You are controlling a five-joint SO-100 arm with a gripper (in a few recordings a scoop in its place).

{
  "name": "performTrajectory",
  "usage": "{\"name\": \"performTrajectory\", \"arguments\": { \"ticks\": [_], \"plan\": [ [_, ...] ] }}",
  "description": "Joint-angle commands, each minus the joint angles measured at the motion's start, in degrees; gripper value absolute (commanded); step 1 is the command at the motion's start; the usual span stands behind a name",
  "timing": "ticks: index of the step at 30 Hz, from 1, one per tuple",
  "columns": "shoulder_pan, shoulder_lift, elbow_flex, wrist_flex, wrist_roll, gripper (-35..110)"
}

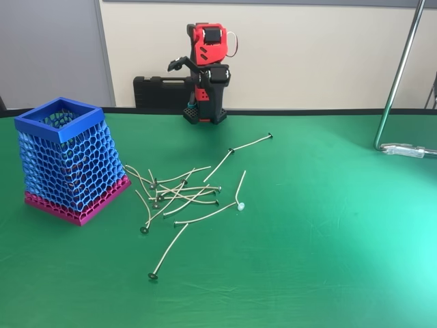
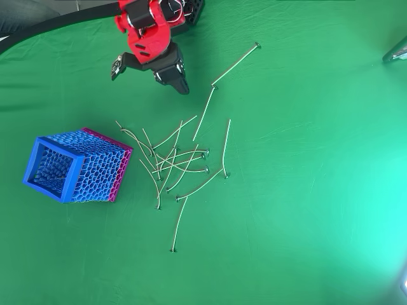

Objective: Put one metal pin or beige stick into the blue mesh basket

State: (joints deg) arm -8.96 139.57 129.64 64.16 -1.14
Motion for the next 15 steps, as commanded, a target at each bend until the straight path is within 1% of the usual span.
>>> {"name": "performTrajectory", "arguments": {
  "ticks": [1, 8, 15],
  "plan": [
    [1.14, -5.01, -8.35, 1.32, -0.7, 0],
    [4.57, -17.31, -21.97, 5.01, -2.55, 0],
    [8.09, -24.7, -29.27, 5.1, -7.03, 0]
  ]
}}
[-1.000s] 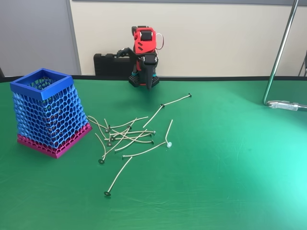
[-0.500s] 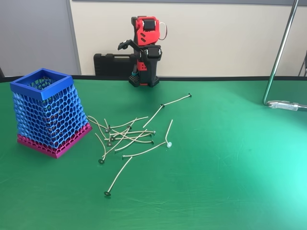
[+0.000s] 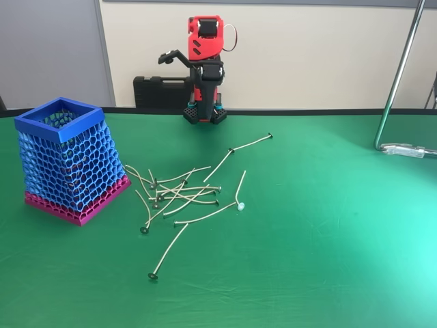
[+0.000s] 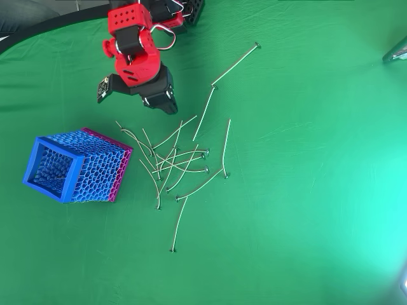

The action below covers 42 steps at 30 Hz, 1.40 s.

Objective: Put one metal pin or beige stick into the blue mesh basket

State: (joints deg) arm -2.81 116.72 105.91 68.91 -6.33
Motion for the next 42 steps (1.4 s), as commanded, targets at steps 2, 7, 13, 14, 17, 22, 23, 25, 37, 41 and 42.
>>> {"name": "performTrajectory", "arguments": {
  "ticks": [2, 7, 13, 14, 17, 22, 23, 25, 37, 41, 42],
  "plan": [
    [2.72, -4.66, -8.0, 0.35, -5.89, 0],
    [3.6, -12.48, -14.94, 0.44, -16.35, 1],
    [3.25, -18.54, -21.45, 1.49, -29.09, 1],
    [2.81, -19.6, -22.68, 2.81, -30.94, 1],
    [1.49, -22.5, -26.02, 7.21, -35.77, 1],
    [-0.53, -26.98, -28.83, 8.88, -41.48, 1],
    [-0.79, -27.69, -29.36, 8.88, -42.8, 1],
    [-1.32, -29.53, -30.85, 8.88, -45.35, 1],
    [-2.11, -44.82, -44.65, 8.88, -57.92, 1],
    [-2.11, -50.19, -48.96, 8.88, -58.54, 1],
    [-2.2, -51.59, -50.1, 8.96, -58.18, 1]
  ]
}}
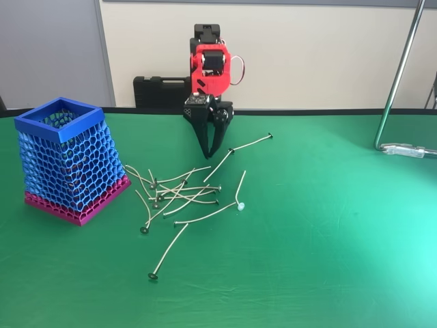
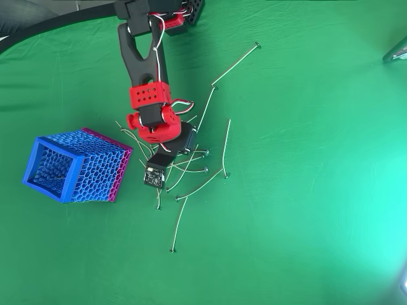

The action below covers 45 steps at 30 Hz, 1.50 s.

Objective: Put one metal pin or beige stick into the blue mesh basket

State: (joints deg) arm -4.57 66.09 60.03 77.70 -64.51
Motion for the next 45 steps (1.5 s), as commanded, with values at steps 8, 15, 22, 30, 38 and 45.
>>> {"name": "performTrajectory", "arguments": {
  "ticks": [8, 15, 22, 30, 38, 45],
  "plan": [
    [-1.93, -8.09, -11.69, 2.99, 3.69, 8],
    [-2.37, -10.9, -14.77, 4.57, 4.75, 12],
    [-2.72, -13.36, -15.82, 4.57, 5.19, 15],
    [-2.9, -15.64, -15.64, 4.57, 4.75, 15],
    [-2.99, -15.29, -15.29, 4.57, 3.43, 15],
    [-2.9, -15.91, -15.12, 4.66, 2.64, 15]
  ]
}}
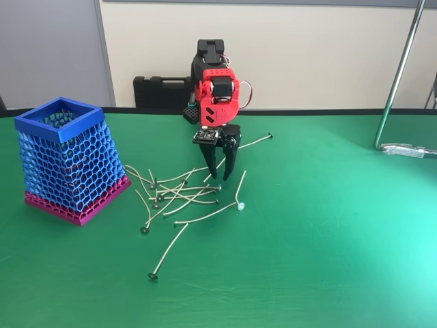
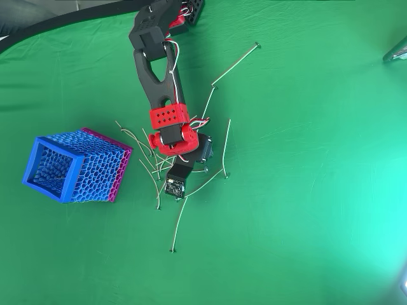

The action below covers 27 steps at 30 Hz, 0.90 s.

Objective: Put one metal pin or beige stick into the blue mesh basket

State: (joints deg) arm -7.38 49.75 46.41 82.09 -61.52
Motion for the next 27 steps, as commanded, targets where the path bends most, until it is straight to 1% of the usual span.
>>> {"name": "performTrajectory", "arguments": {
  "ticks": [1, 27],
  "plan": [
    [-0.09, 0.35, -1.58, 0.26, -0.35, 15],
    [0.97, -5.36, -7.56, 0.26, -1.41, 16]
  ]
}}
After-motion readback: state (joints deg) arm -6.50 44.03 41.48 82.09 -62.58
